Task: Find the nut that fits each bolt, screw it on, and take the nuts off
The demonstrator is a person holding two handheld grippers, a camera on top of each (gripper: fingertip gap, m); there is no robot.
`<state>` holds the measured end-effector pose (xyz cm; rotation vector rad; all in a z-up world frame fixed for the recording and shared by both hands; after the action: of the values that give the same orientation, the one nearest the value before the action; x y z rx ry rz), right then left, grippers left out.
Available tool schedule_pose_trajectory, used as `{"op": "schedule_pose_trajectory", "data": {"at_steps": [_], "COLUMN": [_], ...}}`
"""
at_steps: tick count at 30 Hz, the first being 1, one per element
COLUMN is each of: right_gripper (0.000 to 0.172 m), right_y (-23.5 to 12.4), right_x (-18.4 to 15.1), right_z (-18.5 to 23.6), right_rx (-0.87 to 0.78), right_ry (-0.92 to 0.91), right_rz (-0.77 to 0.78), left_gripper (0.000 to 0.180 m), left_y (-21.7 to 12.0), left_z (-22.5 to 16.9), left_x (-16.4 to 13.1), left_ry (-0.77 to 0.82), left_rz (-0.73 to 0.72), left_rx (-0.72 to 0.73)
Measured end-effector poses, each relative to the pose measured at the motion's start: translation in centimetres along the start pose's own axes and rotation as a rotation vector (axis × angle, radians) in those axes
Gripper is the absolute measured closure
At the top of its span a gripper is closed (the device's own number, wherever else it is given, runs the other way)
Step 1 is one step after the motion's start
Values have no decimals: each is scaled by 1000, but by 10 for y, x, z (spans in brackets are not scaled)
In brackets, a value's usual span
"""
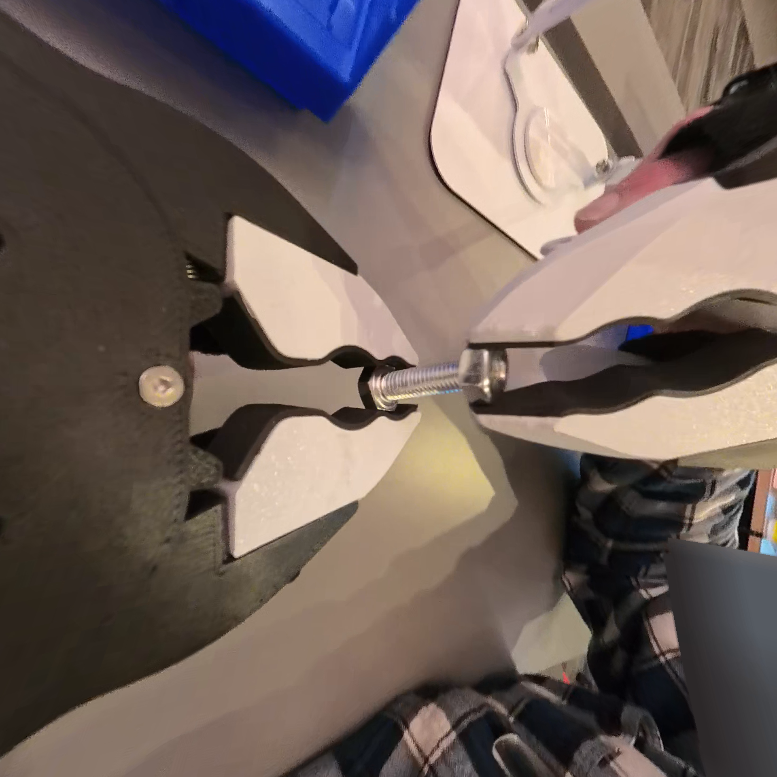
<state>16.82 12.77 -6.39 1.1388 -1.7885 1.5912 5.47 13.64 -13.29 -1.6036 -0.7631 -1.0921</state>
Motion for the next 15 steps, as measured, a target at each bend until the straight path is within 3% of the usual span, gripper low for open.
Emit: {"op": "schedule_pose_trajectory", "data": {"at_steps": [7, 15], "right_gripper": [154, 154], "right_y": [6, 6], "right_x": [3, -5], "right_z": [7, 4], "right_rx": [89, 34], "right_ry": [-1, 46], "right_rz": [-17, -37], "left_gripper": [167, 167], "left_y": [3, 2], "left_z": [-8, -2], "left_x": [0, -1], "left_ry": [17, 48], "left_rz": [8, 44], "left_rx": [-61, 62]}}
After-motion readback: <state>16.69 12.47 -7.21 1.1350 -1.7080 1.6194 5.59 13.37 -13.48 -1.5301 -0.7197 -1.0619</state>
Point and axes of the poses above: each gripper's, where its closed fingertips meet, y out along the fingers, x out of its top, z = x × y across the jaws, the point moved 8 cm from there along -y, back along the fingers, and after that the axes turned 1 degree about -y, right-handed, at the moved point
